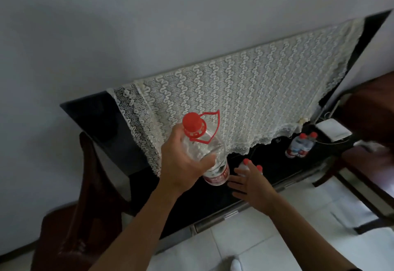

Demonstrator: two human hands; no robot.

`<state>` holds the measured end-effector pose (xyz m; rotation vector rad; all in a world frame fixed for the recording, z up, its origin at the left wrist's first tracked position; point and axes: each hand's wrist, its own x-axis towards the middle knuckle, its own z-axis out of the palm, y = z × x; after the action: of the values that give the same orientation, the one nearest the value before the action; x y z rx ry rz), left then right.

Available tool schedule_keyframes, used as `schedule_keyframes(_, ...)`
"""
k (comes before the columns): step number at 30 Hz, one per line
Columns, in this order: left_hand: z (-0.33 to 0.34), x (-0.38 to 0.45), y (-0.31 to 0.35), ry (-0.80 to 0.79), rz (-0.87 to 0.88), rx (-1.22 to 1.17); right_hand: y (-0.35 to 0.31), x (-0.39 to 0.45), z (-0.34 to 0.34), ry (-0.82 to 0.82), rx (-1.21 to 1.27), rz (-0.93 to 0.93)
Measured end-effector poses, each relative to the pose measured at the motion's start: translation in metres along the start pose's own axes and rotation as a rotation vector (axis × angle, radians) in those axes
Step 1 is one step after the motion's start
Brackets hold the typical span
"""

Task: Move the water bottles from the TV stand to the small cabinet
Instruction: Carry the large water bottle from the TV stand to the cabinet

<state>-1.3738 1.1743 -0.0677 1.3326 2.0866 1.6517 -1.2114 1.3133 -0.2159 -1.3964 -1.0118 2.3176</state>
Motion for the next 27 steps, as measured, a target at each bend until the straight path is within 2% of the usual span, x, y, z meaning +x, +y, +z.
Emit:
schedule_keyframes(3, -0.009, -0.015, 0.012, -0.030, 0.064, -0.005, 0.014, -0.023, 0.003, 0.027, 0.058, -0.032)
schedule_keyframes(12, -0.004, -0.079, 0.019, -0.182, 0.096, -0.109, 0.093, -0.111, 0.000, 0.172, 0.220, -0.016)
schedule_keyframes(22, 0.039, -0.129, 0.081, -0.393, 0.224, -0.218, 0.134, -0.208, -0.046, 0.319, 0.444, -0.068)
schedule_keyframes(27, 0.087, -0.161, 0.129, -0.529, 0.277, -0.280, 0.147, -0.258, -0.101, 0.380, 0.569, -0.134)
